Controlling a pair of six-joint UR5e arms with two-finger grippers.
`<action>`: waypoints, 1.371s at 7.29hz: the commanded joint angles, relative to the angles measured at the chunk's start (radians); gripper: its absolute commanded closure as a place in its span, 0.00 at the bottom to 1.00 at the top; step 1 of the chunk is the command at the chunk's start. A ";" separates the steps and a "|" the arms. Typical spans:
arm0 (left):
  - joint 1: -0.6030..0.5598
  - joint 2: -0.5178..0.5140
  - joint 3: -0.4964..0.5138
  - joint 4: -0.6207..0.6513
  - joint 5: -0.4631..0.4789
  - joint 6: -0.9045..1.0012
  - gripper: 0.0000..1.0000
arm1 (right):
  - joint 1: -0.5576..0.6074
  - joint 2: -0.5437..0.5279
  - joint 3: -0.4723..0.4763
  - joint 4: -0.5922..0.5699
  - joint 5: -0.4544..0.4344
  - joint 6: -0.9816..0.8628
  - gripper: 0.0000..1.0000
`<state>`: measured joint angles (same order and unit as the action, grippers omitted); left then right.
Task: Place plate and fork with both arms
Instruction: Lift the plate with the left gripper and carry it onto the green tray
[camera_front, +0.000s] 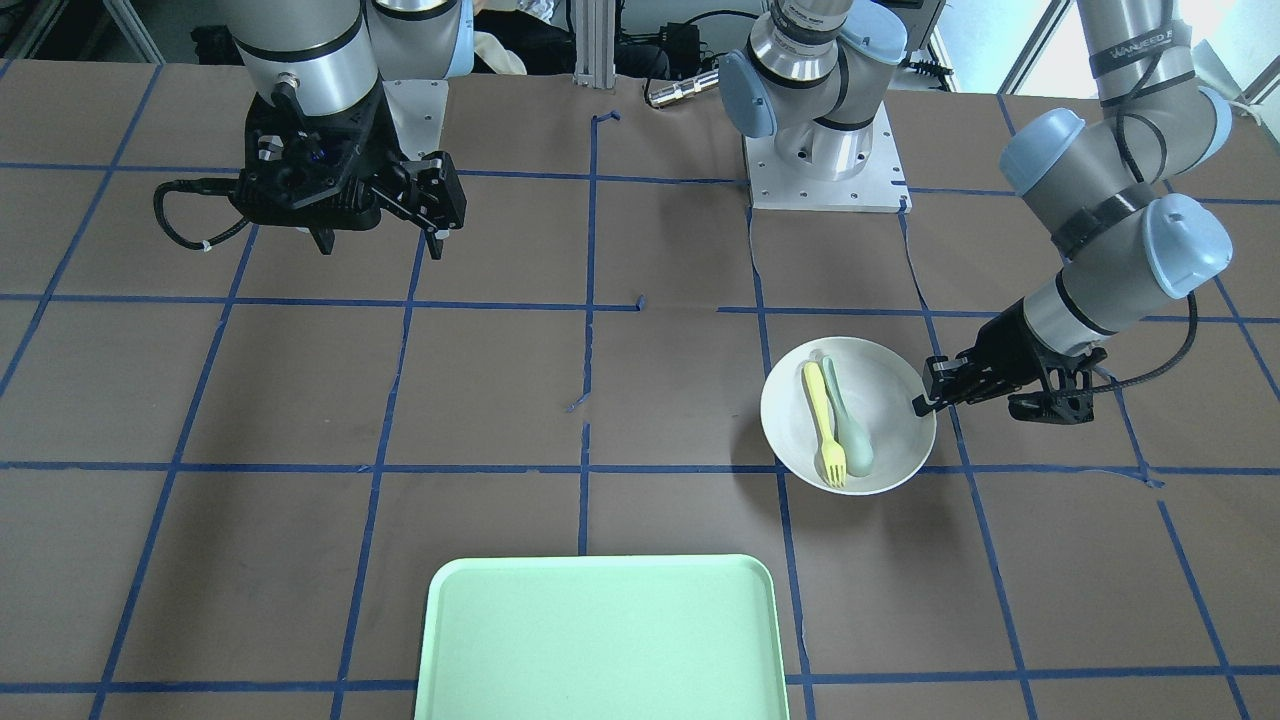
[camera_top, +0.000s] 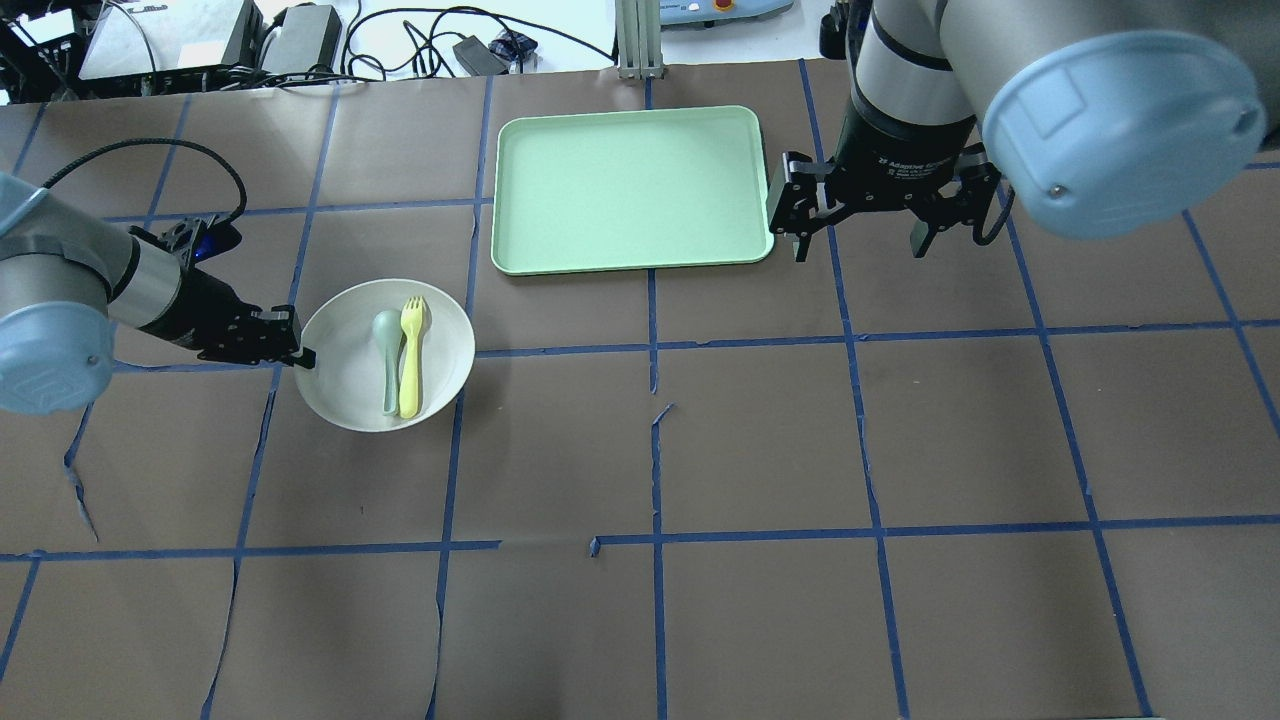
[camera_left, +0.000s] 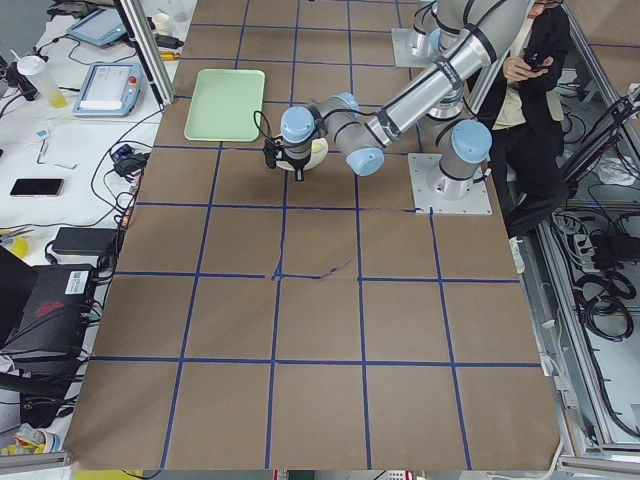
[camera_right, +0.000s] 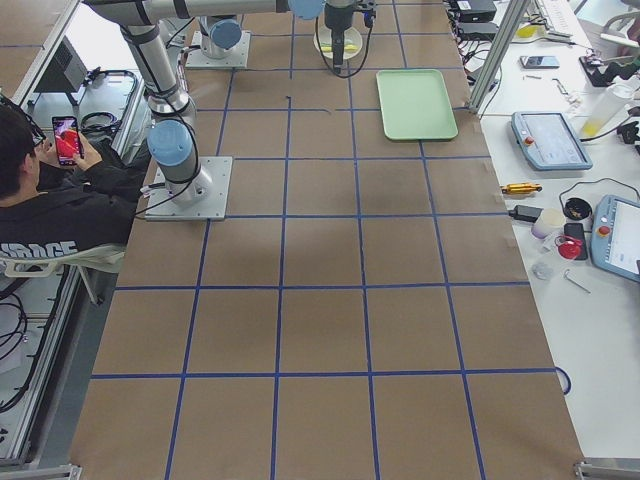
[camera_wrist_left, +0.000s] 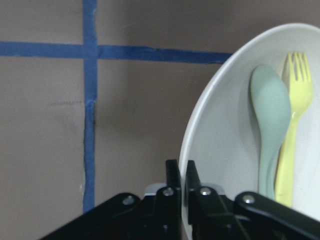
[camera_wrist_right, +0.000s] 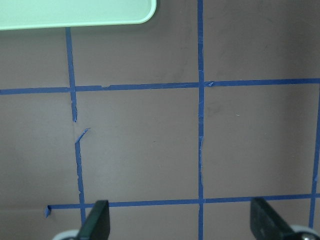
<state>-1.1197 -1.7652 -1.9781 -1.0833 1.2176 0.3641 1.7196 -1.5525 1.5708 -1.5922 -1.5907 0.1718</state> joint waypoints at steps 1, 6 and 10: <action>-0.107 -0.095 0.169 -0.010 -0.151 -0.115 1.00 | 0.000 0.002 -0.001 0.000 0.000 0.000 0.00; -0.380 -0.495 0.682 -0.004 -0.165 -0.277 1.00 | 0.000 0.003 0.002 0.000 0.002 0.000 0.00; -0.453 -0.680 0.863 0.008 -0.104 -0.294 1.00 | 0.003 0.006 0.003 -0.005 0.002 0.000 0.00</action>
<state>-1.5605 -2.4064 -1.1450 -1.0807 1.1061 0.0796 1.7223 -1.5473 1.5736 -1.5945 -1.5892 0.1718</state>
